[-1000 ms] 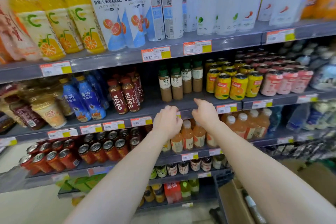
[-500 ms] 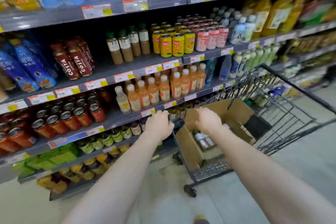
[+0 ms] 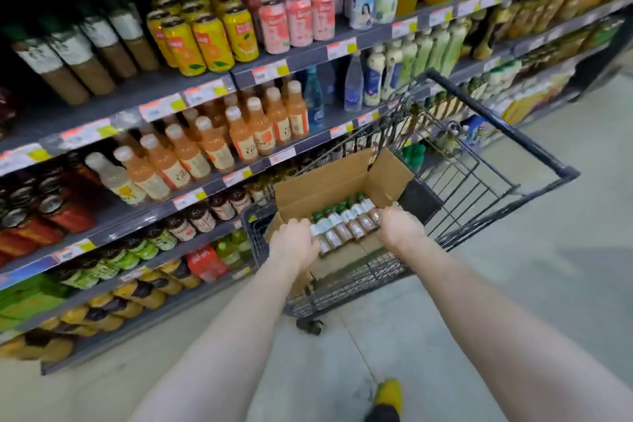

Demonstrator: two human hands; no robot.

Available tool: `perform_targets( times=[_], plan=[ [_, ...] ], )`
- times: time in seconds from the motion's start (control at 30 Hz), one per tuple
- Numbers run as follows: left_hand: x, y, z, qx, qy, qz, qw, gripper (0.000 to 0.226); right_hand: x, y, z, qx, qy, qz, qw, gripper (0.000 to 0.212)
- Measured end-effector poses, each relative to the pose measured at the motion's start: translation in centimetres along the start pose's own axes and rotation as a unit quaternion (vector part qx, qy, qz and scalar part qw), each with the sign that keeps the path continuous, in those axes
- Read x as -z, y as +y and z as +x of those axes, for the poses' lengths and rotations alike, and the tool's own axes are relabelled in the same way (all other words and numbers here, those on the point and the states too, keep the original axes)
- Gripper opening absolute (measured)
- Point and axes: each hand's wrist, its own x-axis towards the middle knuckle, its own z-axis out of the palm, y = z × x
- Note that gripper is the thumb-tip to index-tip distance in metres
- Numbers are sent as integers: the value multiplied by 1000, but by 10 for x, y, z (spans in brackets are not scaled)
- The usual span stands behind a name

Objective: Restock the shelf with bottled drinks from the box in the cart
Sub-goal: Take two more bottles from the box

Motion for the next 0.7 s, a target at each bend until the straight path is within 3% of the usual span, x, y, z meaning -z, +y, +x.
perform_targets(
  times=[0.23,0.33,0.7],
  plan=[
    [-23,44,31,69,-53,7,996,45,-12,54,59,19,-49,10,999,35],
    [-23,45,54,100,-62,-18,993,46,-11,53,81,23,-72,9,997,28],
    [-60,16,163,182,-120,-103,971,43,-56,16,194,74,-168,-13,983,30]
  ],
)
